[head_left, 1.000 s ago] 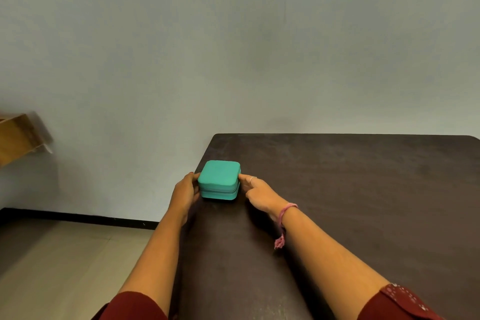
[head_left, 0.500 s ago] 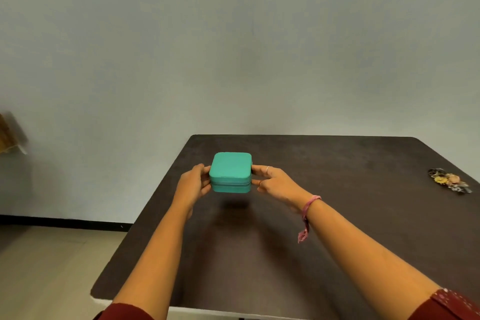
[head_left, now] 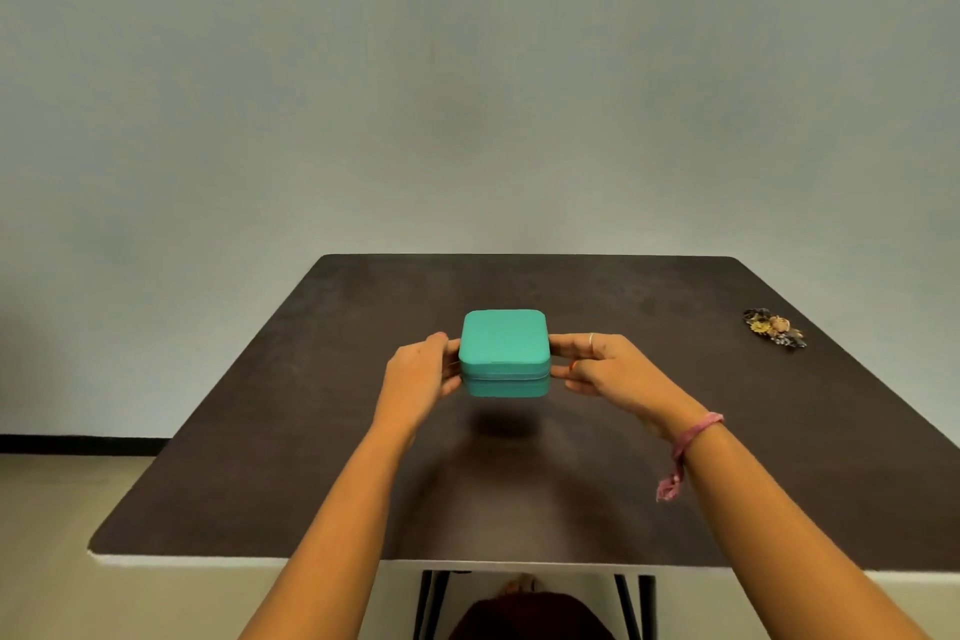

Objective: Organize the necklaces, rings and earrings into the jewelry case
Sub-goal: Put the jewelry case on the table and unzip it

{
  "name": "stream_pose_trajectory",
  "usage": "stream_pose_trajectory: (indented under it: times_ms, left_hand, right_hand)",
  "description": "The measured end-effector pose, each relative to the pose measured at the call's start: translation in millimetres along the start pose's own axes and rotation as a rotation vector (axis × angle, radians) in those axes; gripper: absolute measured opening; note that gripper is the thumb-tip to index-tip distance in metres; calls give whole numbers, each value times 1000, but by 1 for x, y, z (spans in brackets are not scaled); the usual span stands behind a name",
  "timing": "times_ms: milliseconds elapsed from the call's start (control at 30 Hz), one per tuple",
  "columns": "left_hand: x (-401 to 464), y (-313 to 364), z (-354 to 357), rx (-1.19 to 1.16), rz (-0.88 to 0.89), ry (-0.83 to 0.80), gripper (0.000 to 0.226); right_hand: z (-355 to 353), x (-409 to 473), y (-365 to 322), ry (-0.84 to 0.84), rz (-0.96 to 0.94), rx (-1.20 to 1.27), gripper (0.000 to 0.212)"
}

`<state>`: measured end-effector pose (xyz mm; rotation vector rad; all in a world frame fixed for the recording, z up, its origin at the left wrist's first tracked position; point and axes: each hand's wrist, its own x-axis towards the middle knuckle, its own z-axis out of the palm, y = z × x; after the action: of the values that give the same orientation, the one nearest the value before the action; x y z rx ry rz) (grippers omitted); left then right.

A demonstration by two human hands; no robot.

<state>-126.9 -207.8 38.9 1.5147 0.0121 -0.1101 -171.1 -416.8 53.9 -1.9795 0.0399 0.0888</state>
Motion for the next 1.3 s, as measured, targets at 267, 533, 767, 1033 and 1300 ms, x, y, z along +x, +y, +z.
stream_pose_trajectory:
  times_ms: [267,533,767,1033,1300]
  left_hand:
    - [-34,-23,33,36,-2,-37,26]
    - [-61,-53,40,52,-63,-45,25]
    - [-69,-65,38,81,-53,-91,35]
    - [-61,-79,30,163,12,-168,34]
    - [-36,-71,21,577,150,-527,128]
  right_hand:
    - [-22,-42,31,31,50,-2,52]
    - [-16,-73,59,53,92,21,52]
    - [-12,-80,76,32,137,37,53]
    - [-19,-77,86,-23,150,50,49]
    - [-21,-34,85,32,60,-13,49]
